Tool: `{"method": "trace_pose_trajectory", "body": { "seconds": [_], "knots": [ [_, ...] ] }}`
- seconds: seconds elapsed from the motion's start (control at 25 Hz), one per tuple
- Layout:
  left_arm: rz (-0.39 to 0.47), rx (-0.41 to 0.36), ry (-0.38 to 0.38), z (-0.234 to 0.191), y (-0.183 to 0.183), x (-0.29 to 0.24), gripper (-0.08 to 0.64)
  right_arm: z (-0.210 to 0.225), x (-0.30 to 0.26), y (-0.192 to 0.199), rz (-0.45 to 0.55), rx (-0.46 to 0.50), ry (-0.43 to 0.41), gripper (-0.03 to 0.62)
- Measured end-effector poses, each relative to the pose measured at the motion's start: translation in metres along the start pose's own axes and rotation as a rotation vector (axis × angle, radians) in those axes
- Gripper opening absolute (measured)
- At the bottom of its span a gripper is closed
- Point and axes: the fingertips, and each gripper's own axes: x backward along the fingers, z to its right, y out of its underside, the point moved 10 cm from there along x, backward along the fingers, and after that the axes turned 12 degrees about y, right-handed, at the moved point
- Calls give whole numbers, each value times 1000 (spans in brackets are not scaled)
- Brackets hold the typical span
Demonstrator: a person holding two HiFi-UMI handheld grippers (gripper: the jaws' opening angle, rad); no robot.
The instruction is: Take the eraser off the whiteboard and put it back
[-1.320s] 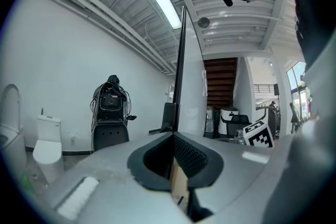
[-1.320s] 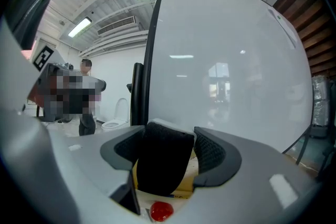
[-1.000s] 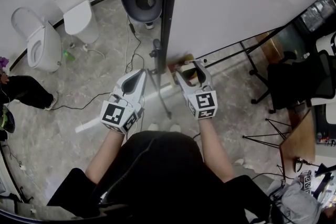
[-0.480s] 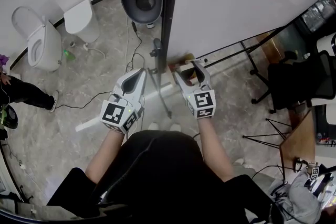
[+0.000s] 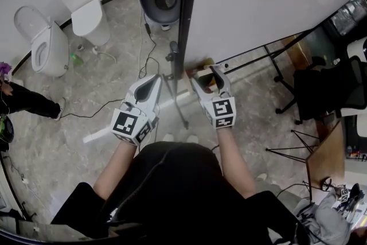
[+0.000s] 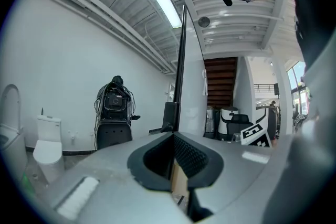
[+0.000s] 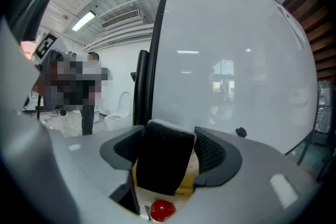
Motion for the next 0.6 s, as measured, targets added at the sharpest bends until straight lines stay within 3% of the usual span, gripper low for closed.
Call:
{"method": "trace_pose_trajectory", "body": {
  "seconds": [0.6],
  "knots": [
    [1,-3,27,10,-2,-4,3,5,17,-10,29,-20,-11,336]
  ]
}}
